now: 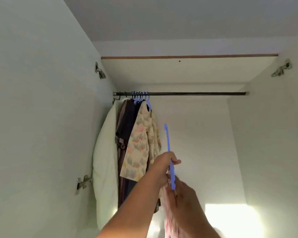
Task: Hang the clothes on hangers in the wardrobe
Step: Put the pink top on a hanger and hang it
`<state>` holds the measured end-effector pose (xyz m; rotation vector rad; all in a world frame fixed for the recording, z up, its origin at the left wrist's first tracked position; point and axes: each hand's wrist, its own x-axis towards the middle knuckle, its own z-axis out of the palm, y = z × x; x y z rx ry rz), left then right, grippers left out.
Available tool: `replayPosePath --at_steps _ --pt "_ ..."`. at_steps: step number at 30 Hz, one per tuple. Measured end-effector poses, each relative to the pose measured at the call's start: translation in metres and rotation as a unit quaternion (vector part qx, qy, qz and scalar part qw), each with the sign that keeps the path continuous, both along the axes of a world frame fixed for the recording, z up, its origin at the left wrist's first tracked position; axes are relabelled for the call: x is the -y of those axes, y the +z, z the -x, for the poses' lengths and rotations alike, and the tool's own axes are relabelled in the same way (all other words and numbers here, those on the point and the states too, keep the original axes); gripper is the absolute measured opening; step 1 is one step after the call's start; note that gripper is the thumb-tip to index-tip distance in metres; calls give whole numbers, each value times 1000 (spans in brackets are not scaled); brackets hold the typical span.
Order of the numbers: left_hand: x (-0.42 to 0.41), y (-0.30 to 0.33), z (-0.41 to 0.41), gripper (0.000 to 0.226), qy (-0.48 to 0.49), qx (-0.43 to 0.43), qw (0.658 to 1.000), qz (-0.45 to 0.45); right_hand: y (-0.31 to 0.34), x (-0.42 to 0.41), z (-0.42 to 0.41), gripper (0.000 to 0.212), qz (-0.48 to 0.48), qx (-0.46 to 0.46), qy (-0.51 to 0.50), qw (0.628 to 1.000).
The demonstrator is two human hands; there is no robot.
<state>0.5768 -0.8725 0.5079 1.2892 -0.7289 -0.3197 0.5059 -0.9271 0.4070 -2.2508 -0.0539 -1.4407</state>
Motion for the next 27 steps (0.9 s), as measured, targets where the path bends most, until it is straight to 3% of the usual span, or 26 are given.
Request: replayPosePath --at_steps 2,6,9,11,14,22,27 --pt "16 20 -22 6 6 64 998 -24 24 26 -38 24 23 24 -13 999" --pt "45 65 -69 26 -10 156 988 -17 79 75 -110 34 47 46 -10 998" --pt "67 103 -114 16 6 176 984 -38 134 109 -160 24 42 54 -4 998" --pt "82 125 -143 21 30 199 978 -50 164 132 -192 17 60 61 -4 996" --pt "98 152 -181 29 32 217 974 -59 198 157 -235 22 74 68 14 995" --pt "145 204 -253 44 61 269 961 3 263 186 -316 11 61 118 39 990" --pt "171 228 -286 85 136 284 949 14 297 202 -361 30 96 97 5 991"
